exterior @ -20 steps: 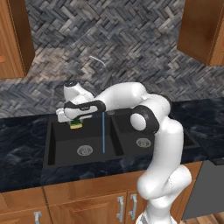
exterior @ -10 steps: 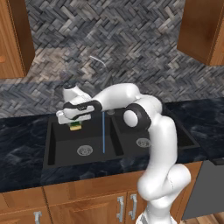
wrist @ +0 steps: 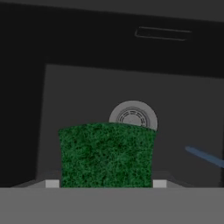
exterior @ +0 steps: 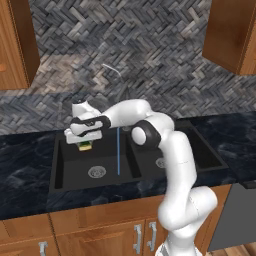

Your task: Soak the sponge with water for a few seconds and then drop it inside the sink.

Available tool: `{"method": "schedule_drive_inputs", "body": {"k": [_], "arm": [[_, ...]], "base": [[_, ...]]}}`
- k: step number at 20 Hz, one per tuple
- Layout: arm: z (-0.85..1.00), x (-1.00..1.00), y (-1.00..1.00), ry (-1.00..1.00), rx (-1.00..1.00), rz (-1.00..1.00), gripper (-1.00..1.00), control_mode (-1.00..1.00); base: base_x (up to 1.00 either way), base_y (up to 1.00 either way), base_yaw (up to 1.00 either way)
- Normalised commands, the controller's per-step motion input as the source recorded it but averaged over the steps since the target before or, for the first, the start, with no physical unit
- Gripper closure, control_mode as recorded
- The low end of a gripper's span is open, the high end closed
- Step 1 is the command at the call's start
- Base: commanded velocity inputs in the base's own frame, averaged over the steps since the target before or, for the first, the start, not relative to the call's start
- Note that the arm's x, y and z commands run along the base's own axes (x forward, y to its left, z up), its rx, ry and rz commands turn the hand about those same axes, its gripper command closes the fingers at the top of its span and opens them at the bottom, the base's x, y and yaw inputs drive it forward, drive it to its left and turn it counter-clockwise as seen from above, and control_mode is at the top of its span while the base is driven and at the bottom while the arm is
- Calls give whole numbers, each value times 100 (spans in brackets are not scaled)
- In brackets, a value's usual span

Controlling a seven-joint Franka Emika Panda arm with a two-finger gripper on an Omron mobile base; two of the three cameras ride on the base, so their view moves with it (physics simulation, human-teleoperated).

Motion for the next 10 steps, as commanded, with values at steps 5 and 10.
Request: {"method": "schedule_drive_inputs", "body": {"k": [5, 10], "arm": [[-40, 20, 9, 1, 0, 0, 100, -100], [-49, 16, 2, 0, 0, 0, 100, -100]], "base": [[0, 0, 0], [0, 0, 0]]}}
